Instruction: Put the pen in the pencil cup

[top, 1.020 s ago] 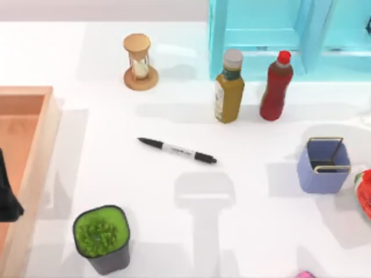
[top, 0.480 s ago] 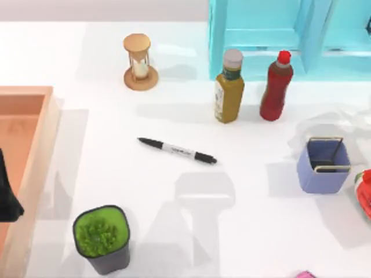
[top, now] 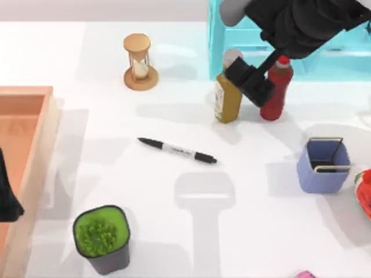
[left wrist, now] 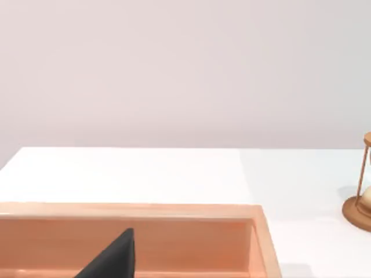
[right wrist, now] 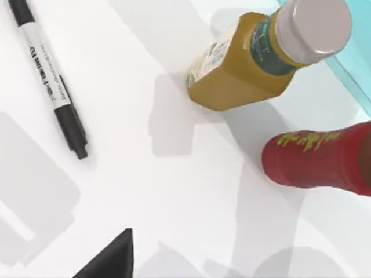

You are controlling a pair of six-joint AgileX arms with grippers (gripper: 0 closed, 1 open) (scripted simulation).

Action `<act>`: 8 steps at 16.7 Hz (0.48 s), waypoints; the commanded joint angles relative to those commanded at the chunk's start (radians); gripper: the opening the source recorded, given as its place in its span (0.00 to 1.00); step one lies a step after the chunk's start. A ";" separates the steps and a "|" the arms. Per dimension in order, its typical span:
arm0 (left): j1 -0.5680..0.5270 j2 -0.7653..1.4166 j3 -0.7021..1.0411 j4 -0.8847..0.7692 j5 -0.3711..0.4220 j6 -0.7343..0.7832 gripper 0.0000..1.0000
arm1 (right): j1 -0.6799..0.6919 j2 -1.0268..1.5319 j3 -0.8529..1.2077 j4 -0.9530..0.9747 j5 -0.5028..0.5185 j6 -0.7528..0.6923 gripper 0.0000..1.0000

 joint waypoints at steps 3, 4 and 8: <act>0.000 0.000 0.000 0.000 0.000 0.000 1.00 | 0.091 0.299 0.271 -0.164 0.021 -0.040 1.00; 0.000 0.000 0.000 0.000 0.000 0.000 1.00 | 0.116 0.387 0.356 -0.213 0.029 -0.051 1.00; 0.000 0.000 0.000 0.000 0.000 0.000 1.00 | 0.186 0.654 0.635 -0.362 0.057 -0.080 1.00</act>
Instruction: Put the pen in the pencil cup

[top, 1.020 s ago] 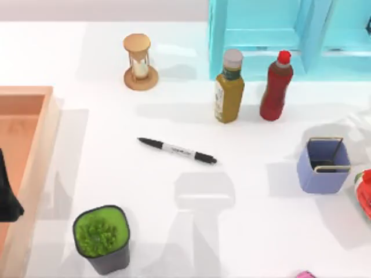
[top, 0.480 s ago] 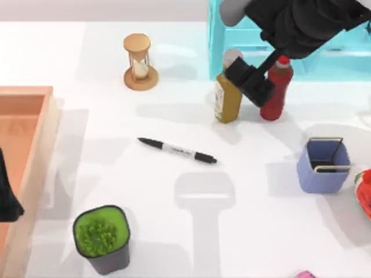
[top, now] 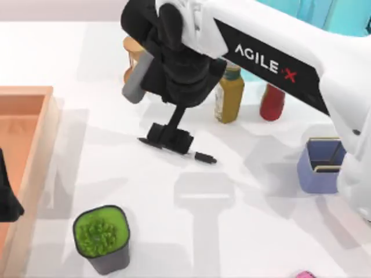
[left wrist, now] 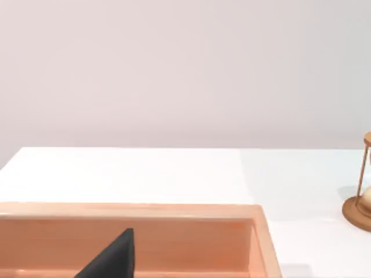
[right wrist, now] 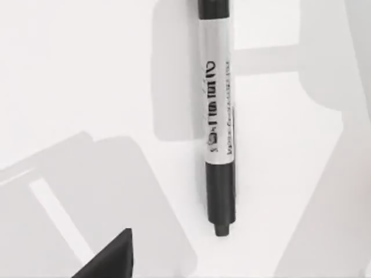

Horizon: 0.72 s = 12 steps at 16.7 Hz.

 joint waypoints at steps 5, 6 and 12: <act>0.000 0.000 0.000 0.000 0.000 0.000 1.00 | 0.031 0.119 0.130 -0.064 0.010 -0.018 1.00; 0.000 0.000 0.000 0.000 0.000 0.000 1.00 | 0.031 0.119 0.130 -0.064 0.010 -0.018 1.00; 0.000 0.000 0.000 0.000 0.000 0.000 1.00 | 0.024 0.125 0.091 -0.022 0.009 -0.023 1.00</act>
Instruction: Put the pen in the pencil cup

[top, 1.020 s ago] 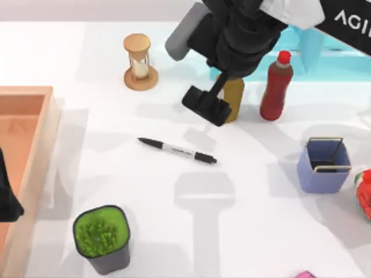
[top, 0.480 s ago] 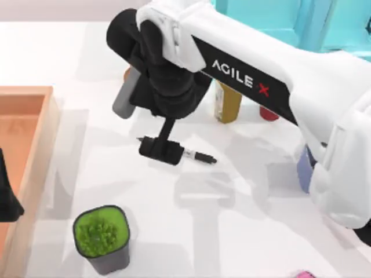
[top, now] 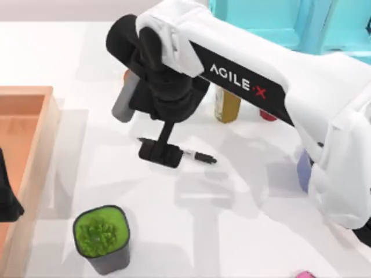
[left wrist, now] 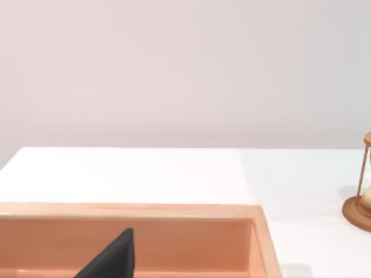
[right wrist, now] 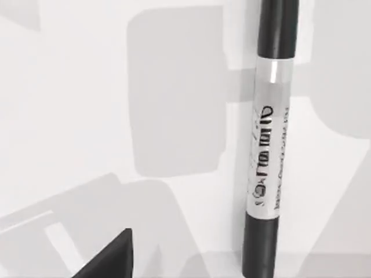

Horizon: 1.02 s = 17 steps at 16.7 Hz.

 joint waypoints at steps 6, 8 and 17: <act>0.000 0.000 0.000 0.000 0.000 0.000 1.00 | -0.022 0.047 -0.190 0.253 -0.001 -0.023 1.00; 0.000 0.000 0.000 0.000 0.000 0.000 1.00 | -0.026 0.057 -0.225 0.292 -0.001 -0.027 1.00; 0.000 0.000 0.000 0.000 0.000 0.000 1.00 | -0.026 0.058 -0.229 0.296 -0.001 -0.027 0.62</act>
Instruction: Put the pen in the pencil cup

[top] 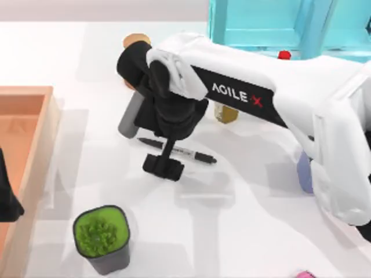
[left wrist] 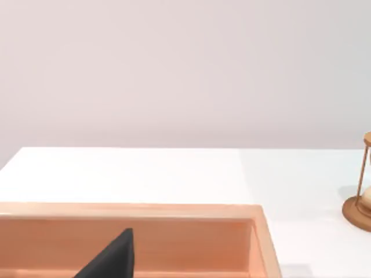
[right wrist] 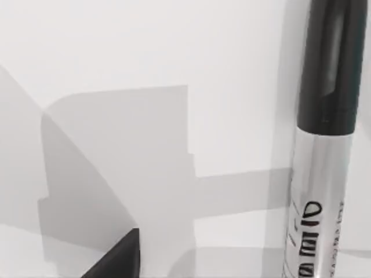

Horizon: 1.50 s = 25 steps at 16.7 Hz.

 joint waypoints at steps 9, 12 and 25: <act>0.000 0.000 0.000 0.000 0.000 0.000 1.00 | 0.000 0.000 0.000 0.000 0.000 0.000 0.00; 0.000 0.000 0.000 0.000 0.000 0.000 1.00 | 0.000 0.000 0.000 0.000 0.000 0.000 0.00; 0.000 0.000 0.000 0.000 0.000 0.000 1.00 | 0.165 -0.351 -0.128 -0.208 -0.041 0.186 0.00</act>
